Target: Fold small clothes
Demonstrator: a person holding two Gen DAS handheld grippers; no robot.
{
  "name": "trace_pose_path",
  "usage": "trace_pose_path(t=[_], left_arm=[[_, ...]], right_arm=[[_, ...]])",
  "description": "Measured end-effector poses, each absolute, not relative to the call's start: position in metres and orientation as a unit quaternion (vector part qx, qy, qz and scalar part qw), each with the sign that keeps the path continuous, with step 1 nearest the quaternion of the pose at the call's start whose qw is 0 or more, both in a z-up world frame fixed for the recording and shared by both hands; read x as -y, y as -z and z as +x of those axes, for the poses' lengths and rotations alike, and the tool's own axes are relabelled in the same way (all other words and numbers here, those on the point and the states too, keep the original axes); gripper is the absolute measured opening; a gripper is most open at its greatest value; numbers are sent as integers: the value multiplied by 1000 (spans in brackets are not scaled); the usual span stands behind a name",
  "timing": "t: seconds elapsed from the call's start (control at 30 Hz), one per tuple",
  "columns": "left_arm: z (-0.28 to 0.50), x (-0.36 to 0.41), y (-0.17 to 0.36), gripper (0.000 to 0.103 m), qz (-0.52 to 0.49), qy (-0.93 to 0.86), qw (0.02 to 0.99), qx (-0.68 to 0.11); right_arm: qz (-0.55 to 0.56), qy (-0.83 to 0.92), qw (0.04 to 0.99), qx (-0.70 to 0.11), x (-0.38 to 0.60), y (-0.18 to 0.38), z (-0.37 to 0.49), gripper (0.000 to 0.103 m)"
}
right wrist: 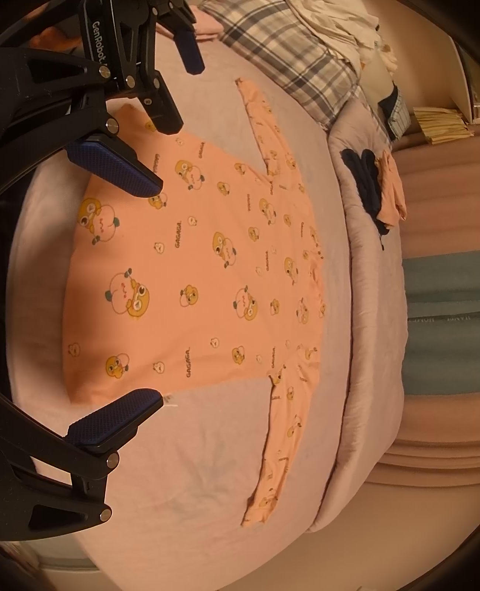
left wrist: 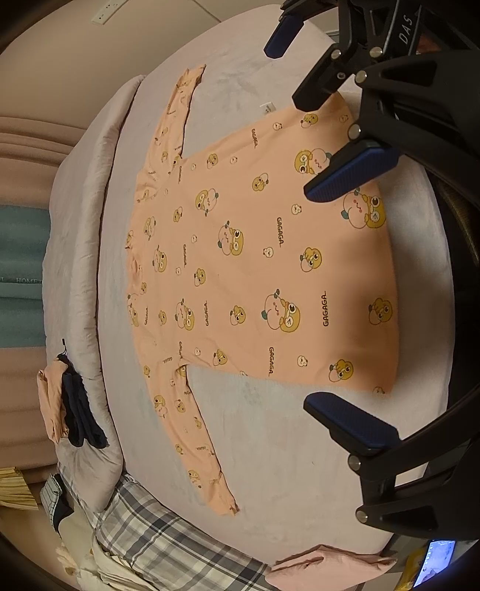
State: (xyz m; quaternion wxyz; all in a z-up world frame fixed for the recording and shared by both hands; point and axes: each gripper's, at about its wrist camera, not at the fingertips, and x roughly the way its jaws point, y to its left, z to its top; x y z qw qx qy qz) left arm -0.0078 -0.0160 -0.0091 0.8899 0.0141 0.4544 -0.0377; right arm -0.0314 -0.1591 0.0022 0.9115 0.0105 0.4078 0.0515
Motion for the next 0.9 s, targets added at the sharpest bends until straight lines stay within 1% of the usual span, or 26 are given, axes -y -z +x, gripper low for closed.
trace_pose_path(t=[0.9], left_arm=[[-8,10,9,103,6,36,888,-458]], right_arm=[[11,-49,910,-411,161,-2,-30,102]])
